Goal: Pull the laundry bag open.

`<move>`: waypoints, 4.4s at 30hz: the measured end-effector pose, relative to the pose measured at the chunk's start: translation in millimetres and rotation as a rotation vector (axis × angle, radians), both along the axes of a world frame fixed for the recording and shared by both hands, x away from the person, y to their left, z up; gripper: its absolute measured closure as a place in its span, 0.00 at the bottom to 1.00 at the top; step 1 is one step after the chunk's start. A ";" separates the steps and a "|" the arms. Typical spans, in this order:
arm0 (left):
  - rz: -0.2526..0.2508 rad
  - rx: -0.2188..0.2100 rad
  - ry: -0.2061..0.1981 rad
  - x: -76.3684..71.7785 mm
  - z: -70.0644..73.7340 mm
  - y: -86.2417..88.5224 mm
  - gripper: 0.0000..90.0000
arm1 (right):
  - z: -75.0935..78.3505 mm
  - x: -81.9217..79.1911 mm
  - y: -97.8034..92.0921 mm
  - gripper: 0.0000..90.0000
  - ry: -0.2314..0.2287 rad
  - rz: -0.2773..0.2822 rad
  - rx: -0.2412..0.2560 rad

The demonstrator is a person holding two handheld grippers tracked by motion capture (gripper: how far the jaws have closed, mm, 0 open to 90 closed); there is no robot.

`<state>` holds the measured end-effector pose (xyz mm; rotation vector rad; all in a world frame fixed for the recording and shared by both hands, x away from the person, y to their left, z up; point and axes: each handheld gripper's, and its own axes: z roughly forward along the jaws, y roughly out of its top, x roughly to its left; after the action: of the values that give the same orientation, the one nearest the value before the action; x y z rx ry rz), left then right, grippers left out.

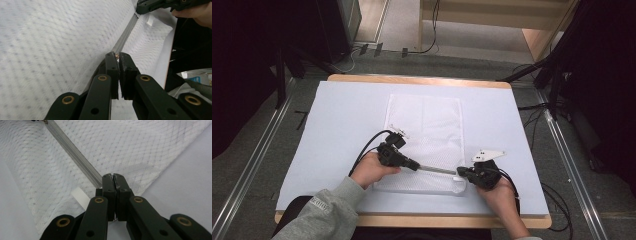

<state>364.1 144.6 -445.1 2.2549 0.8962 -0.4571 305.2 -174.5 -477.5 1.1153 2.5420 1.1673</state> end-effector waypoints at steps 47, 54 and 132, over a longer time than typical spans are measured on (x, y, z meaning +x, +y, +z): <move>0.105 0.003 0.039 -3.6 5.9 86.6 0.98 | 0.7 1.5 0.1 1.00 0.000 0.010 -0.010; 0.128 0.039 0.007 -5.2 8.1 88.3 0.98 | 1.1 1.2 1.0 1.00 -0.001 0.014 -0.013; 0.382 0.094 -0.344 -16.4 22.5 160.6 0.40 | 21.8 23.8 -37.1 0.41 -0.061 -0.140 0.102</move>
<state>347.7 305.2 -422.5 2.0869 1.1435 0.1442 329.0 -211.5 -455.7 1.2372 2.3411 1.2860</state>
